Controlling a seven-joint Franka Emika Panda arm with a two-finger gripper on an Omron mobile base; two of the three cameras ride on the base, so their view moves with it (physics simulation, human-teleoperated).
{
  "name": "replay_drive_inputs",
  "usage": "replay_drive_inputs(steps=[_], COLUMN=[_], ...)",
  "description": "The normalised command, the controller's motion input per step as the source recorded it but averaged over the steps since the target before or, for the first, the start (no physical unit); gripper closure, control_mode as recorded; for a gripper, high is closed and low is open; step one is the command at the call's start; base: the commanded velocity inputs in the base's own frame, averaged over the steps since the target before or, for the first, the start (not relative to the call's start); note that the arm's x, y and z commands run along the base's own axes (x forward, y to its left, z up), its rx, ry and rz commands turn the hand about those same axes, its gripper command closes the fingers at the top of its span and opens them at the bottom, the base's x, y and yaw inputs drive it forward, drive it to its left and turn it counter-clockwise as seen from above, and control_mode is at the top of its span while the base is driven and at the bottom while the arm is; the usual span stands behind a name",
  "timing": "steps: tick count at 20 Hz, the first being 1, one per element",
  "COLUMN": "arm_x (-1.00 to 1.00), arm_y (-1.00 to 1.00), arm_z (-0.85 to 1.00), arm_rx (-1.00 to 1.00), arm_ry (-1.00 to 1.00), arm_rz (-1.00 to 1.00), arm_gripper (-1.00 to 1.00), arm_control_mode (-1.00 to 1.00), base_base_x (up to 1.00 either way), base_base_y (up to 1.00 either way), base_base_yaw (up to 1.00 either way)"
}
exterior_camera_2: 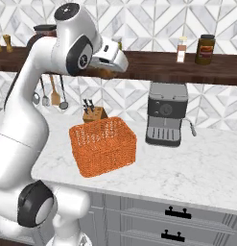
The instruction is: Open the cabinet, pick up the bread from the cabinet and place it in the basket. Then move the basket to the dining counter.
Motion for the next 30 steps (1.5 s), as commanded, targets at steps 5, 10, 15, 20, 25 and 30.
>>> replay_drive_inputs(steps=[5, 10, 15, 20, 25, 30], arm_x=[-0.78, -0.44, -0.08, 0.26, 0.36, 0.61], arm_y=[0.43, 0.03, 0.00, 0.01, 0.00, 0.05], arm_z=[-0.09, -0.81, -0.81, -0.98, -0.88, -0.56], arm_rx=[0.05, 0.24, 0.06, -0.16, -0.02, -0.03], arm_ry=[0.24, 0.12, 0.01, 0.08, 0.04, 0.05], arm_rz=[0.00, 0.05, 0.15, 0.08, 0.06, 0.03], arm_gripper=[1.00, 1.00, 1.00, 1.00, 1.00, 1.00], arm_control_mode=[-1.00, -1.00, -1.00, -1.00, -1.00, -1.00], base_base_x=[0.00, 0.00, 0.00, 0.00, 0.00, 0.00], base_base_y=[0.00, 0.00, 0.00, 0.00, 0.00, 0.00], base_base_yaw=[0.00, 0.00, 0.00, 0.00, 0.00, 0.00])
